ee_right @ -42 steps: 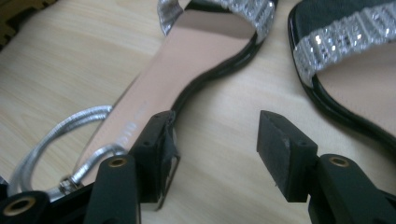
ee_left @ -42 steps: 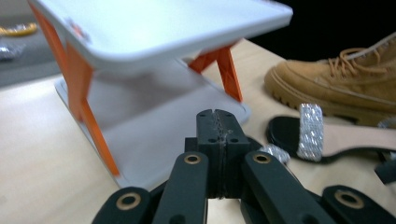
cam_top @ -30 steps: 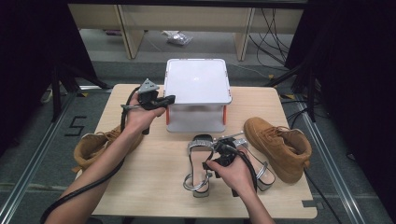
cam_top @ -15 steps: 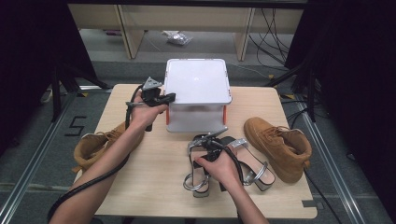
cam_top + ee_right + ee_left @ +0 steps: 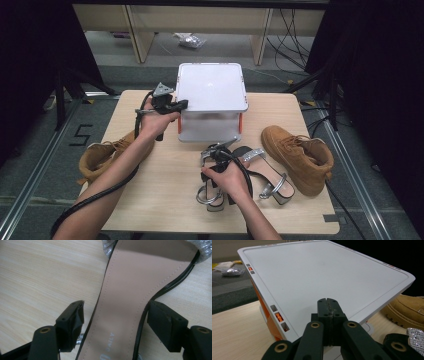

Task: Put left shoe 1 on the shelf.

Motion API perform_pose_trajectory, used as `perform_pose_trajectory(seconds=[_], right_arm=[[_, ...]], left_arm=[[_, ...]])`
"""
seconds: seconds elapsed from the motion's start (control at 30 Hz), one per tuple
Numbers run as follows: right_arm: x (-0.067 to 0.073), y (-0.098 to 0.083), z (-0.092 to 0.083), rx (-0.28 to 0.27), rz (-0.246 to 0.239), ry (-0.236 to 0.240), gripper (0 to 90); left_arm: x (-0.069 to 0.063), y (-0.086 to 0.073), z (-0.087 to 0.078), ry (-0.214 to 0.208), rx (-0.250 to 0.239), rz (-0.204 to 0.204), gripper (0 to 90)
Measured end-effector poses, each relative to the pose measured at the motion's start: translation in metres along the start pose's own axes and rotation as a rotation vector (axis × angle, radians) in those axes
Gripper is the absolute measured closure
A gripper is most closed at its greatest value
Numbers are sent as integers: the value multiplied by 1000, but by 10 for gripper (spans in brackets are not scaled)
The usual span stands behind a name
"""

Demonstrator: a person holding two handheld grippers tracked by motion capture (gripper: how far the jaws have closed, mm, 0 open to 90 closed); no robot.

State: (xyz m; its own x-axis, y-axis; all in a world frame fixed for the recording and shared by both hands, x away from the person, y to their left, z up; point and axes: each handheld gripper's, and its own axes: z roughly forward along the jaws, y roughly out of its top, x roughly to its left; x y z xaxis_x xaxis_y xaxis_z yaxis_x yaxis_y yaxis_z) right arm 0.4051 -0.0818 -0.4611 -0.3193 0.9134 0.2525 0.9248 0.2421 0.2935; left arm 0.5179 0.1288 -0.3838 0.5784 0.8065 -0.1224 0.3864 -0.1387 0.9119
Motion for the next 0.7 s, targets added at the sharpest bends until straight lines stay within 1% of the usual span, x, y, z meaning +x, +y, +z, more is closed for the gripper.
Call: perform_pose_trajectory(seconds=[0.03,0.07,0.13,0.17,0.2,0.23,0.27,0.33,0.37,0.4,0.43,0.5,0.53,0.57,0.6,0.63,0.67,0.7], right_arm=[[0,0,0,0,0,0,301],[3,2,-1,27,36,-17,296],[3,3,2,20,36,-15,284],[4,4,1,60,59,-13,279],[4,4,3,34,30,-20,275],[8,5,2,50,70,-26,274],[8,5,2,50,70,-26,274],[5,7,4,61,34,-28,265],[7,8,3,85,65,-32,265],[7,8,3,85,65,-32,265],[8,9,5,84,80,-42,266],[9,9,6,85,83,-48,265],[9,9,6,85,83,-48,265],[7,10,6,125,80,-51,269],[7,10,6,125,80,-51,269],[4,10,10,135,53,-49,270],[4,10,10,135,53,-49,270],[1,10,14,148,28,-40,270]], left_arm=[[0,0,0,0,0,0,893],[0,0,0,1,0,1,893],[0,0,0,1,-1,-2,893],[0,0,0,0,-2,-2,893],[0,0,0,0,-2,-2,893],[0,0,0,0,-1,-2,893],[0,0,0,0,-1,-2,893],[0,0,0,-1,2,0,893],[0,0,0,-1,3,0,893],[0,0,0,-1,3,0,893],[0,0,0,-2,2,-1,893],[1,0,0,-7,0,-7,893],[1,0,0,-7,0,-7,893],[1,0,0,-8,-3,-11,893],[1,0,0,-8,1,-7,893],[1,0,0,-8,2,-7,893],[1,0,0,-8,2,-7,893],[1,1,0,-9,4,-6,893]])
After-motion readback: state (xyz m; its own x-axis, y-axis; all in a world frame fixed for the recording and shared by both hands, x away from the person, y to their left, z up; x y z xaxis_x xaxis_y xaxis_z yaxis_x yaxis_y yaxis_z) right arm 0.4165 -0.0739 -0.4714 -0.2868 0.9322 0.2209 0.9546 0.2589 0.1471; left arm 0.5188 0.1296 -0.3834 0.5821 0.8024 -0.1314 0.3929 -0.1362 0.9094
